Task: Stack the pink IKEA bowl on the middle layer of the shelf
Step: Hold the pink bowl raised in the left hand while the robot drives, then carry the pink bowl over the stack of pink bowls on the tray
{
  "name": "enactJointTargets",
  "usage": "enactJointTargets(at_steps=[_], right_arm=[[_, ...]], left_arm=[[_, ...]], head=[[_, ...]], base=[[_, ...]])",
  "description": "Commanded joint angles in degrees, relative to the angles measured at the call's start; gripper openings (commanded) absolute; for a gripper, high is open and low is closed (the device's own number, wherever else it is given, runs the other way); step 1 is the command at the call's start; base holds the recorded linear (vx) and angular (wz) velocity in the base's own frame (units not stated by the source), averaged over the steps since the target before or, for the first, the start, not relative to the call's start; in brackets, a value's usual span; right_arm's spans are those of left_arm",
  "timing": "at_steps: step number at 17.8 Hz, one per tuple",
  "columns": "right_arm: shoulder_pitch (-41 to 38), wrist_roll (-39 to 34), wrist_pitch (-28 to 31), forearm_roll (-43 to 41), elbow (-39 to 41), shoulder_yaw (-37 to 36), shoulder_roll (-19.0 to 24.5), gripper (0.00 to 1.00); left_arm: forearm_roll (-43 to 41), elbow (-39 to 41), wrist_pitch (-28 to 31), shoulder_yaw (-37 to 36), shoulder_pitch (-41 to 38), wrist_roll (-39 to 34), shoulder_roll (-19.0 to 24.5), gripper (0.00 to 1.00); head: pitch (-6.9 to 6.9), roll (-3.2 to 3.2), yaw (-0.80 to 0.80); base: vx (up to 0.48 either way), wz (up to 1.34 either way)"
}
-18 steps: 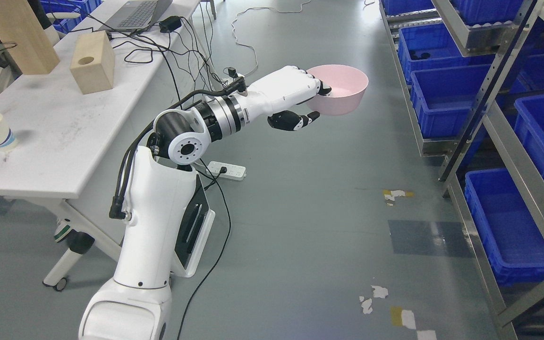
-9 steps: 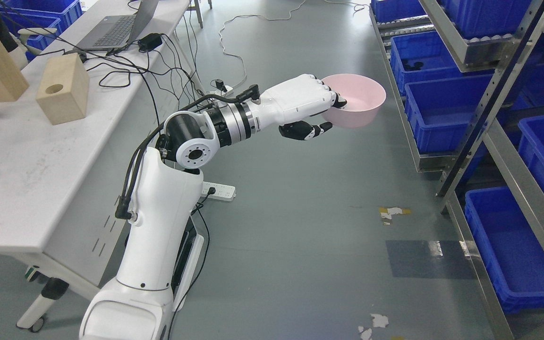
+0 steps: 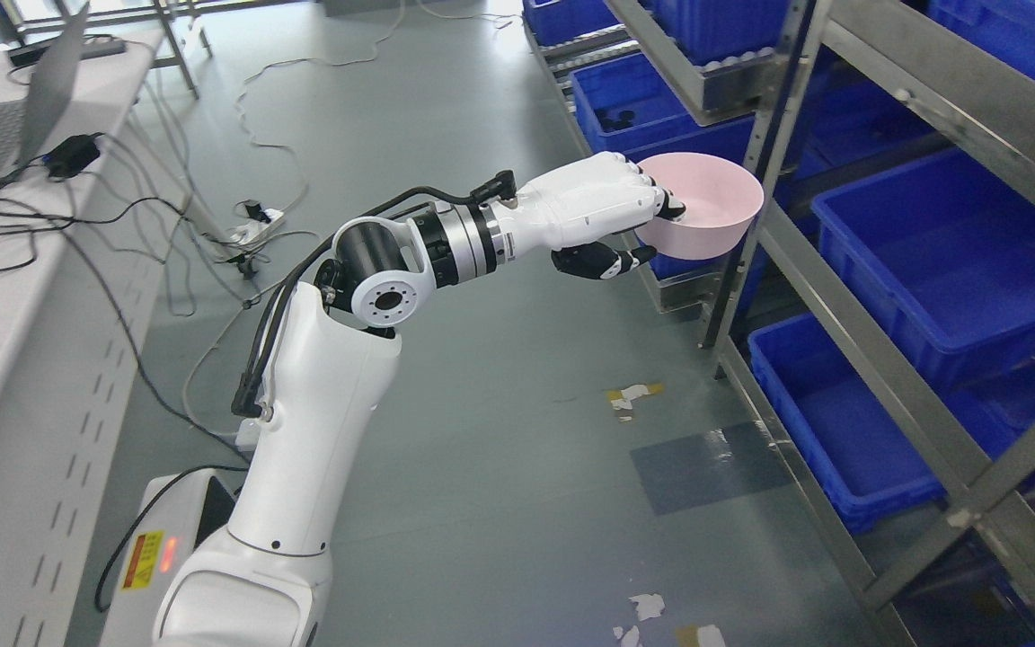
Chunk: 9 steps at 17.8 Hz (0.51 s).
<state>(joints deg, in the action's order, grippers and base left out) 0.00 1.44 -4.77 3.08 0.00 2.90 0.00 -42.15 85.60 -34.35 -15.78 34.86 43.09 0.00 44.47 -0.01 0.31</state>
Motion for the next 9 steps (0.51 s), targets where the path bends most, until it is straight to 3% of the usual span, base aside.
enactJointTargets(at_steps=[1,5,9], right_arm=[[-1.32,0.05,0.02,0.0,1.0,0.0,-1.0,1.0],[-1.32,0.05,0.02,0.0,1.0,0.0,-1.0,1.0],[-1.32,0.05,0.02,0.0,1.0,0.0,-1.0,1.0]], left_arm=[[2.86,-0.35,-0.01,-7.24,0.03,-0.02,1.0,0.04],[3.21,-0.09,0.07,-6.46,0.73,-0.89,1.0,0.04],[7.42,-0.08,0.86,-3.12,10.9,-2.4,1.0,0.04]], head=[[0.0,0.0,0.0],[0.0,0.0,0.0],[0.0,0.0,0.0]], base=[[0.101,-0.79],[0.093,-0.89],[0.083,-1.01]])
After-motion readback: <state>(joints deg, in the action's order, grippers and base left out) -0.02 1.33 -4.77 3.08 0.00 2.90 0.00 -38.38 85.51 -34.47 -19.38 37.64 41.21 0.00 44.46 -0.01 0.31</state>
